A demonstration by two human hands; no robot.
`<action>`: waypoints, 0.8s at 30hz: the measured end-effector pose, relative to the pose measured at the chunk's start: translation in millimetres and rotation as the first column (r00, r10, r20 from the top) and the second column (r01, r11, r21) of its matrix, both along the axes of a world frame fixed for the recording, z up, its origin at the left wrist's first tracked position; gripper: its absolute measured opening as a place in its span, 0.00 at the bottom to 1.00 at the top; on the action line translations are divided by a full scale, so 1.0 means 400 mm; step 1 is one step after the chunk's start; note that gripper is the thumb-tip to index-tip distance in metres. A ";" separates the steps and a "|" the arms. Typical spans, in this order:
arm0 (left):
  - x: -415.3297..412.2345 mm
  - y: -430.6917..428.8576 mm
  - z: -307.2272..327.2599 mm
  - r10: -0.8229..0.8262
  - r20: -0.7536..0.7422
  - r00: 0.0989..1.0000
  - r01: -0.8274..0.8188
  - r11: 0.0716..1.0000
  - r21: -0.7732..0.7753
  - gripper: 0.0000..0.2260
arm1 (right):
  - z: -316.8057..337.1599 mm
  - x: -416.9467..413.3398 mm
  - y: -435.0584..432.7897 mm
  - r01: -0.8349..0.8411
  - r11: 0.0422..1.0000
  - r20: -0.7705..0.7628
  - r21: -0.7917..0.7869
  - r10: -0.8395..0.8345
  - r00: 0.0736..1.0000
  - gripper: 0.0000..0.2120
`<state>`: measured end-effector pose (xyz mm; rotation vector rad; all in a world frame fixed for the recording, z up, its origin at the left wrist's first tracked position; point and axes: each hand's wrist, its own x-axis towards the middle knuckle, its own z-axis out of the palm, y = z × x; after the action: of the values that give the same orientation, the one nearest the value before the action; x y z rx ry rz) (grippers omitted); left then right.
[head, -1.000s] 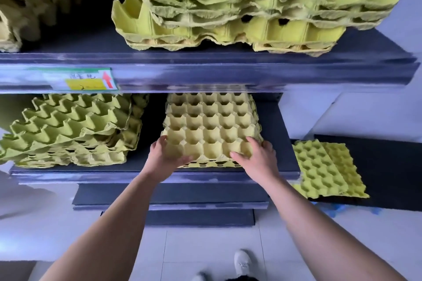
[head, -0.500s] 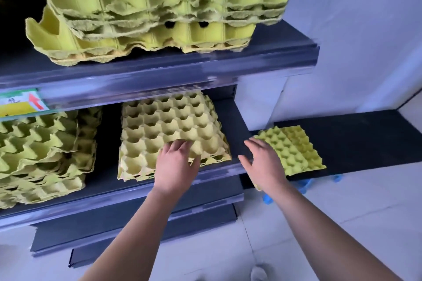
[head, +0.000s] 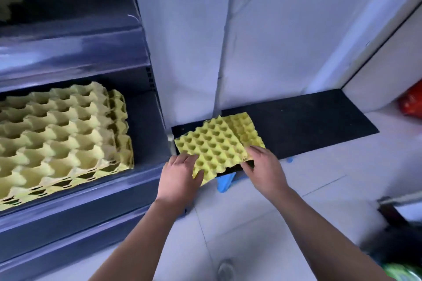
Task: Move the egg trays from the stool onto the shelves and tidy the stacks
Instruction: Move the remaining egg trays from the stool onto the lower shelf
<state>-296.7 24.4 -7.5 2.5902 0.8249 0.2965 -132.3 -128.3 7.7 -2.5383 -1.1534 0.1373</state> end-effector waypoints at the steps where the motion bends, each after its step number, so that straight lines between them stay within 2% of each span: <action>1: 0.028 -0.015 -0.016 0.008 -0.018 1.000 -0.008 1.000 -0.017 0.18 | -0.013 0.030 -0.016 0.001 1.000 -0.007 -0.003 -0.001 1.000 0.17; 3: 0.078 -0.038 -0.050 0.022 -0.058 0.998 -0.025 0.998 -0.060 0.19 | -0.041 0.083 -0.043 -0.006 1.000 -0.021 -0.010 0.006 1.000 0.14; 10: 0.216 -0.041 -0.208 0.105 -0.266 0.958 -0.158 0.970 -0.186 0.23 | -0.182 0.244 -0.047 -0.048 0.993 -0.078 -0.111 0.040 0.996 0.16; 15: 0.281 0.010 -0.346 0.162 -0.412 0.897 -0.310 0.894 -0.323 0.26 | -0.276 0.335 -0.009 -0.050 0.979 -0.154 -0.197 0.020 0.988 0.21; 24: 0.381 0.105 -0.565 0.223 -0.587 0.779 -0.522 0.749 -0.408 0.34 | -0.487 0.465 0.112 -0.105 0.950 -0.288 -0.293 0.017 0.957 0.28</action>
<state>-144.4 66.4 -233.7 1.9214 1.4017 -0.4895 53.6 -83.3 -187.0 -2.6262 -1.1710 0.7241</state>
